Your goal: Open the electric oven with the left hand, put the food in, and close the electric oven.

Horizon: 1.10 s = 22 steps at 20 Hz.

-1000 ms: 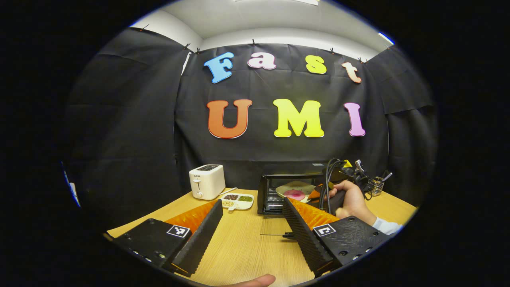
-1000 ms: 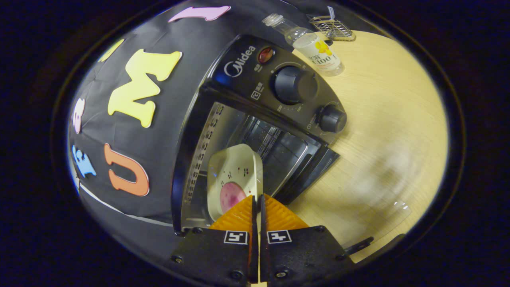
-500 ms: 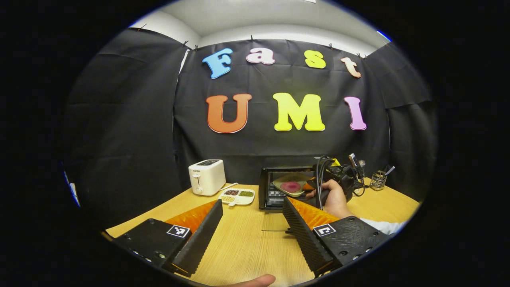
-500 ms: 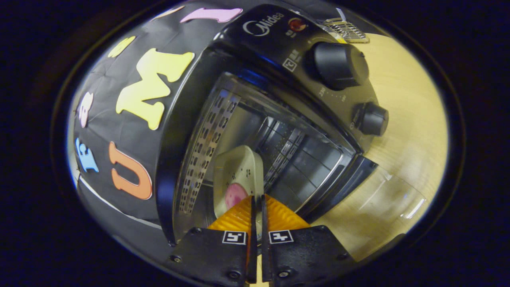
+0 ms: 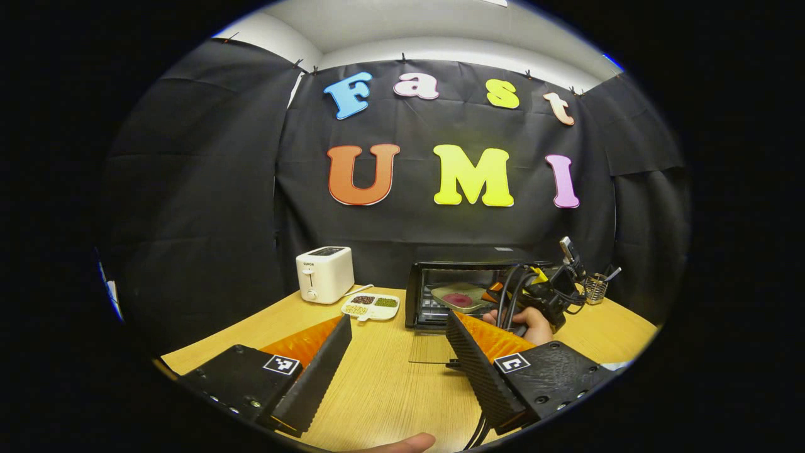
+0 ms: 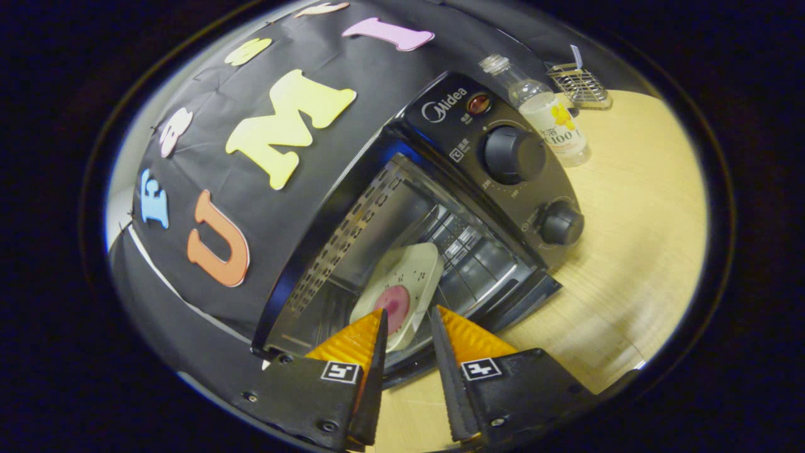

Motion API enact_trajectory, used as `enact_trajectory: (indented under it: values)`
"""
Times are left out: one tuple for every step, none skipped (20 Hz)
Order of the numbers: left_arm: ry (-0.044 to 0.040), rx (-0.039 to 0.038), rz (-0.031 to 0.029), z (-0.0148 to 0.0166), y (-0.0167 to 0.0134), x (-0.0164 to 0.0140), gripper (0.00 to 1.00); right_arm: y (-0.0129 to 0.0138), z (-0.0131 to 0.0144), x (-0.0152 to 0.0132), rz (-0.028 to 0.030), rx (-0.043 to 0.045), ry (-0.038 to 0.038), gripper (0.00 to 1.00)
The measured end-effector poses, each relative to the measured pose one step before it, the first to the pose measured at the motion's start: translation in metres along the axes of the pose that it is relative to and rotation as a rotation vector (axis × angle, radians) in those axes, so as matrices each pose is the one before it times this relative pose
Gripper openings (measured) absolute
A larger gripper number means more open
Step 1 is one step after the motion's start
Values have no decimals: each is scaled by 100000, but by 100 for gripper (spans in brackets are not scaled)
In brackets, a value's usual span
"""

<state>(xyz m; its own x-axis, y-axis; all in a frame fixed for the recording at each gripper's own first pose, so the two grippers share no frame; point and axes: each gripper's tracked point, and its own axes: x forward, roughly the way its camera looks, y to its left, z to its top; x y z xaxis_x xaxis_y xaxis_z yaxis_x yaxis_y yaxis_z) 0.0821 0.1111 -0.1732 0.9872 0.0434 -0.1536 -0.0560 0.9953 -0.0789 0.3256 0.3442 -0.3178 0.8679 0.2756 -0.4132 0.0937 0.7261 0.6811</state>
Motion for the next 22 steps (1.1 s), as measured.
enact_trajectory:
  values:
    - [-77, -165, 24, 89, -177, -68, 96, -319, 113, -749, 55, -2246, -757, 41]
    - [-608, -223, -167, 299, -172, -147, 96, 88, 583, -878, 1767, -1975, -2164, 46]
    - [-185, -305, -365, 306, -173, -144, 96, -24, 440, -978, 932, -3032, -1302, 49]
    - [5, -331, -272, 202, -153, -216, 96, -416, 642, -1043, -576, -4720, -1680, 60]
    - [8, -230, 185, 231, -43, -189, 96, -524, 276, -949, -311, -3456, -1490, 62]
    - [103, -109, 254, 355, 15, -89, 96, -351, 681, -1031, 234, -3318, -1309, 65]
    - [-485, 5, -174, 360, -167, -141, 96, -339, 467, -1072, 286, -2945, -761, 69]
    - [254, 260, -560, 308, -354, -68, 96, -368, 461, -849, 1067, -1310, -23, 84]
    - [333, 482, -669, -2, -458, 29, 96, -26, 500, -1235, 1464, -1040, 892, 89]
    - [601, 242, -536, 47, -434, 40, 95, -157, 463, -1050, 1496, -973, 1054, 91]
    - [378, 518, -732, 170, -459, 2, 95, -280, 564, -862, 407, -1003, 355, 91]
    - [115, 775, -747, 153, -579, -101, 95, -308, 877, -847, 721, -1326, -618, 92]
    - [347, 868, -731, 111, -527, 22, 95, -161, 898, -1105, 717, -1513, -906, 92]
    - [343, 1002, -747, -37, -556, 59, 95, -286, 1069, -974, 234, -1434, -1666, 93]
    - [695, 865, -875, -85, -526, 131, 95, -121, 1153, -1125, 357, -2410, -1449, 93]
    - [942, 813, -1078, -173, -568, 112, 95, -232, 1243, -1041, 337, -3067, -2394, 93]
    - [1121, 564, -828, -163, -509, 159, 95, -380, 1287, -1194, 78, -3793, -2387, 93]
    - [888, 359, -608, -155, -554, 215, 95, -525, 1587, -1293, -229, -3911, -3530, 93]
    - [1125, 151, -836, -194, -491, 193, 95, -655, 1464, -1128, -1501, -3510, -3365, 93]
    - [1438, -51, -1292, -412, -623, 291, 95, -477, 1440, -1001, -515, -2918, -3106, 99]
    - [540, 283, -2462, -106, -797, 279, 95, -770, 1841, -1264, -1193, -2808, -3877, 99]
    - [496, 154, -2094, -175, -872, 397, 96, -604, 1386, -1172, -1123, -1961, -2460, 99]
